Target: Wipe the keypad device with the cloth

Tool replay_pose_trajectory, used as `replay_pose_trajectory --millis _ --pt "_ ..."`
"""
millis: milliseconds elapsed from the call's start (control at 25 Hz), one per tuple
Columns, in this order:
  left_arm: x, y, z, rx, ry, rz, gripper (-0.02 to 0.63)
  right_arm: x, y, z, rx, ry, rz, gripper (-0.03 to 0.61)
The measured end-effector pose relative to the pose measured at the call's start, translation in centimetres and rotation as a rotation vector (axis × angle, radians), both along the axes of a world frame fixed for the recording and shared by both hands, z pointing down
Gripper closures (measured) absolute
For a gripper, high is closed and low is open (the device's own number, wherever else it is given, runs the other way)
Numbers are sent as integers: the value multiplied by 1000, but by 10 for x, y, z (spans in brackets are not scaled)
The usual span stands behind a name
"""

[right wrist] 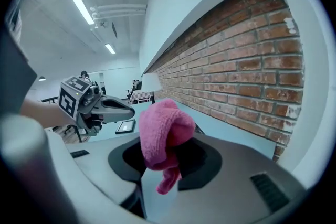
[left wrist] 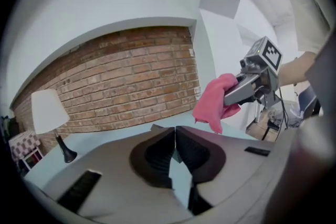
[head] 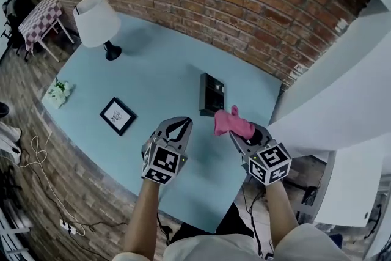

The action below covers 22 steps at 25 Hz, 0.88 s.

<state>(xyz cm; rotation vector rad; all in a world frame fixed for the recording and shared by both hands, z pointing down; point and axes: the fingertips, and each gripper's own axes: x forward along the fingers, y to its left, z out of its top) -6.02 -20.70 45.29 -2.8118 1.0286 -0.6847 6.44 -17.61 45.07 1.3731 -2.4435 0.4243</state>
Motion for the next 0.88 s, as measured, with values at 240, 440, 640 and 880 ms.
replay_pose_trajectory --millis 240,440,640,880 --pt "-23 37 -46 32 126 -31 597 7 34 -58 79 -3 61 440" --pt "-38 77 -70 42 153 -69 598 9 70 -96 133 -37 74 440" --pt "-40 132 -94 76 158 -98 598 11 122 -116 170 -59 68 440" --pt "-27 201 -123 135 164 -123 598 21 188 -141 217 -41 60 440"
